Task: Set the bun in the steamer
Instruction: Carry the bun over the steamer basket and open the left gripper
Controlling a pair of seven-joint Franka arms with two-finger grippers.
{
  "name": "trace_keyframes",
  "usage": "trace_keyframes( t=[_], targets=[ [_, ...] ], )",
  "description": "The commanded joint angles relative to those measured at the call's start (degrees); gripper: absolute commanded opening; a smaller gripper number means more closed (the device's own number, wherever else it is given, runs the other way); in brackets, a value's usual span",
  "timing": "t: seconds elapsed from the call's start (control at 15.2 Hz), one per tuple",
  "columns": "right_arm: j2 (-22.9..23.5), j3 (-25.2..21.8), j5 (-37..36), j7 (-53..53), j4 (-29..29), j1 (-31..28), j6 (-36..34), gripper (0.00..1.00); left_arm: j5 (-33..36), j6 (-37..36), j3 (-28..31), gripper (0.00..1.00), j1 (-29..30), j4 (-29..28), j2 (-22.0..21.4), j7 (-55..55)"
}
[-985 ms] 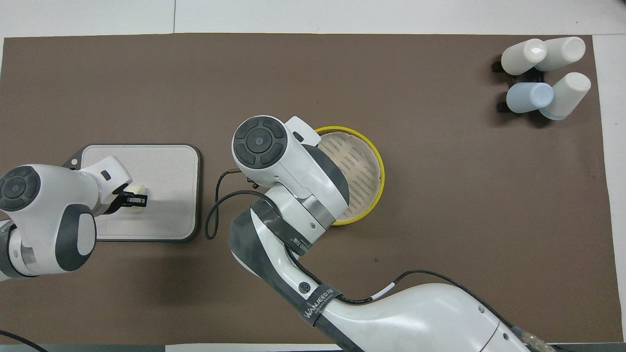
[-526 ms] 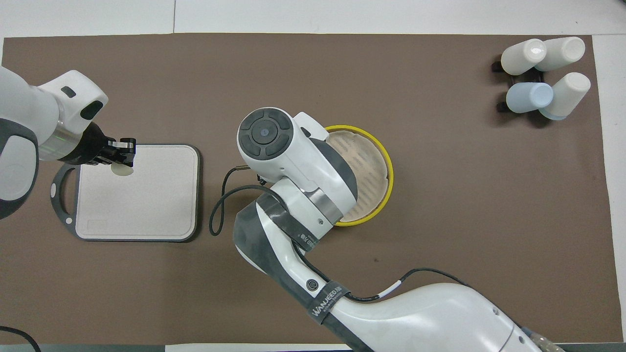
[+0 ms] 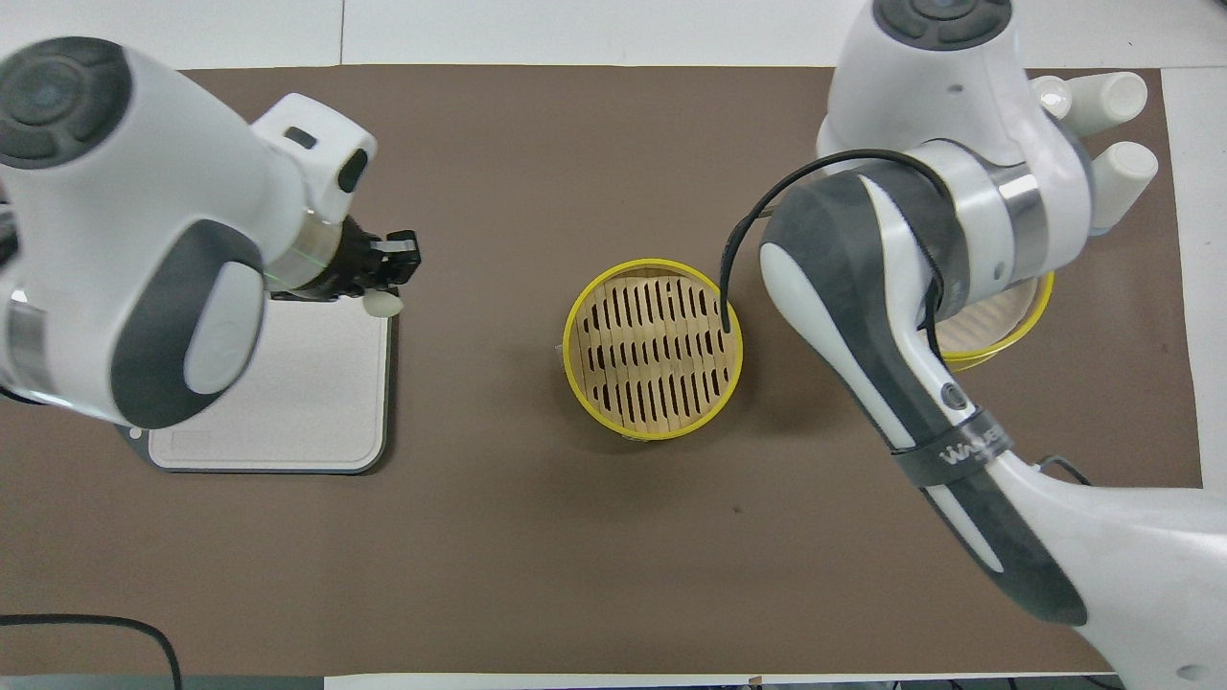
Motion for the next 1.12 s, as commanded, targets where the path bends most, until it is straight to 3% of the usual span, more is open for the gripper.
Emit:
trace_keyframes(
  t=[0.0,0.13,0.26,0.46,0.53,0.59,0.66,0.72,0.92,1.05],
  targets=[
    [-0.90,0.76,-1.15,-4.06,-1.80,-2.04,-0.03,0.00,0.16,10.86,1.06,0.15,-10.77,-1.03,6.76,-13.87],
    [-0.99,0.76,-1.33,-5.21,-2.07,-2.40,-0.12,0.00,0.25,18.16,1.14,0.16,-15.27,-4.35,9.23,-18.03],
    [-1.34,0.76,-1.33,-5.21,-2.77,-2.40,-0.03,0.00,0.60,24.93,1.32,0.20,-19.49,-6.03,14.58,-21.11],
    [-1.43,0.76,-1.33,-5.39,-3.12,-2.40,0.06,0.00,1.04,29.26,1.32,0.20,-20.47,-9.11,15.39,-21.56],
    [-1.43,0.76,-1.33,-5.39,-3.12,-2.40,-0.03,0.00,1.04,29.53,1.32,0.24,-20.47,-9.20,15.48,-21.65],
    [-1.43,0.76,-1.33,-5.39,-3.12,-2.40,0.06,0.00,1.04,29.53,1.32,0.42,-20.47,-9.20,15.48,-22.44],
    [-1.43,0.76,-1.33,-5.39,-3.12,-2.40,0.06,0.00,1.04,29.10,1.32,0.82,-20.47,-9.12,15.39,-23.14],
    [-1.43,0.76,-1.33,-5.39,-3.12,-2.48,0.06,0.00,1.04,28.57,1.32,1.00,-20.47,-9.12,15.04,-23.58],
    [-1.43,0.84,-1.24,-5.39,-3.12,-2.49,0.32,0.00,1.04,20.96,1.58,1.00,-18.03,-9.11,9.18,-22.54],
    [-1.43,0.85,-1.24,-5.39,-3.04,-2.40,0.67,0.00,0.86,12.70,1.32,1.00,-13.11,-8.68,3.12,-19.39]
  ],
)
